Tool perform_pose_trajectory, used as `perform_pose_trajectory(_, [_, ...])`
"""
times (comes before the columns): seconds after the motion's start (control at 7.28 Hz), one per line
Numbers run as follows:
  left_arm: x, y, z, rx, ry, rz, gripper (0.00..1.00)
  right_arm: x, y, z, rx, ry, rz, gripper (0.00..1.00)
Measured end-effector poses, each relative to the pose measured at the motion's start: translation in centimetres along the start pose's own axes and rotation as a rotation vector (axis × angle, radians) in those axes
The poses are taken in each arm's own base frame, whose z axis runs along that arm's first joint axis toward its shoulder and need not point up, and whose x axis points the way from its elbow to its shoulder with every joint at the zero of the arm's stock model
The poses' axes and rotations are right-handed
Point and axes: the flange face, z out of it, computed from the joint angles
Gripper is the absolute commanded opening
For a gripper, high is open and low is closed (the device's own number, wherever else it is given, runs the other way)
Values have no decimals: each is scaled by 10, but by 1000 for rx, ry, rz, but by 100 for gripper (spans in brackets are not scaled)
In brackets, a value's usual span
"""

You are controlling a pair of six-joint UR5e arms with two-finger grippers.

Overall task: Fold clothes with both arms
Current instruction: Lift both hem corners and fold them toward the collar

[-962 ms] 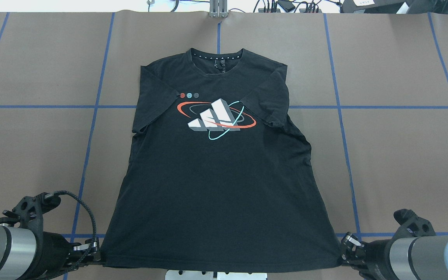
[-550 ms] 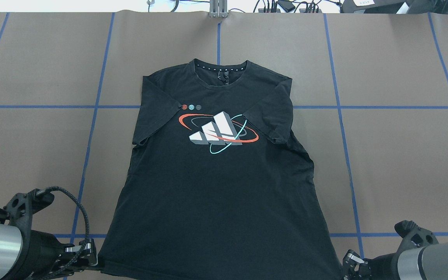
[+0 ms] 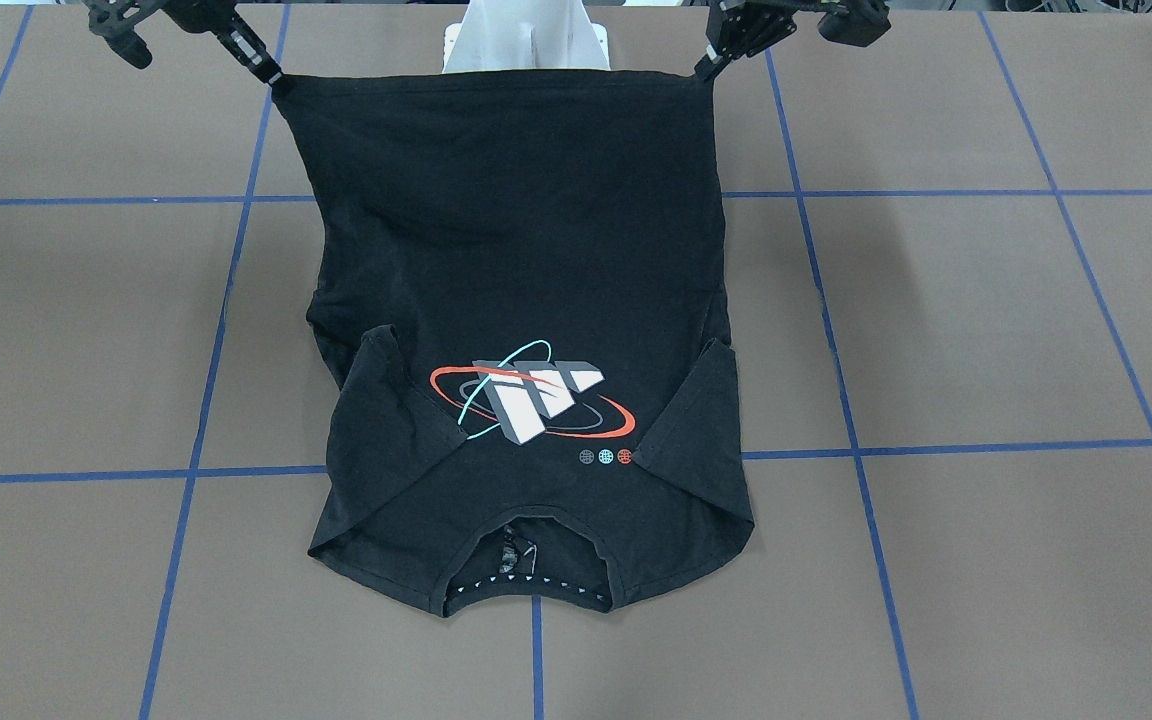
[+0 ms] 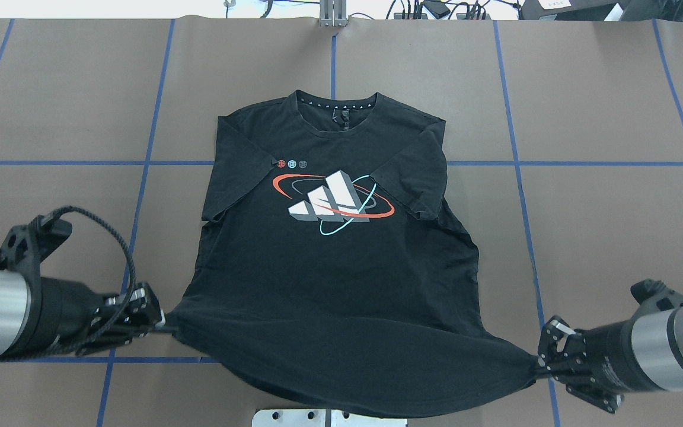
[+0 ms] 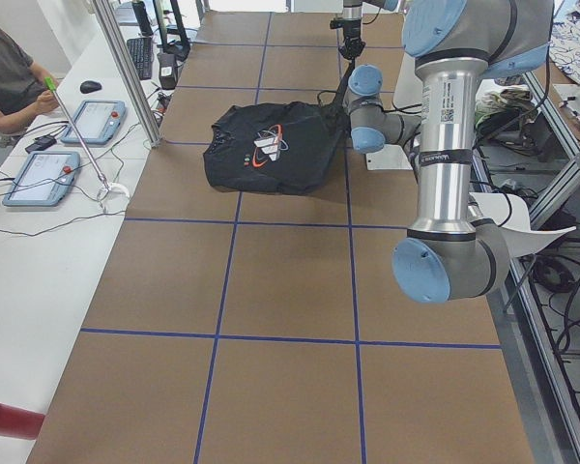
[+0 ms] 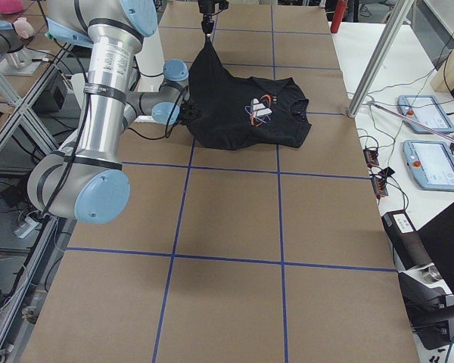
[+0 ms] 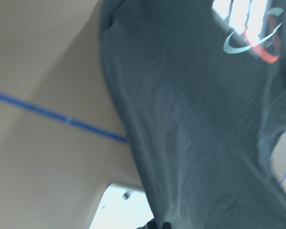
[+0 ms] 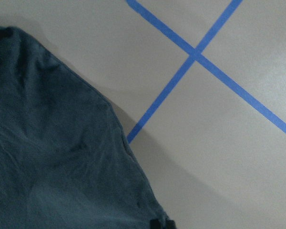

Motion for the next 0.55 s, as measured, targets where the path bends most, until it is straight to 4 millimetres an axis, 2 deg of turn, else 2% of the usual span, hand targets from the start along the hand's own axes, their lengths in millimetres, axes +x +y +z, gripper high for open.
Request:
perform_pose_trajectory(0.14, [15,-26,8,54,25,-12,0,-38,-7,5,47,-5,8,0])
perform_pose_trajectory(0.41, [42,-89,30,162,38,-25,0,-136,-19,10,136,22,11,0])
perform_pose_trajectory(0.55, [46,-125,41,216,18,-4,0,-170,-36,11,176,30,0,0])
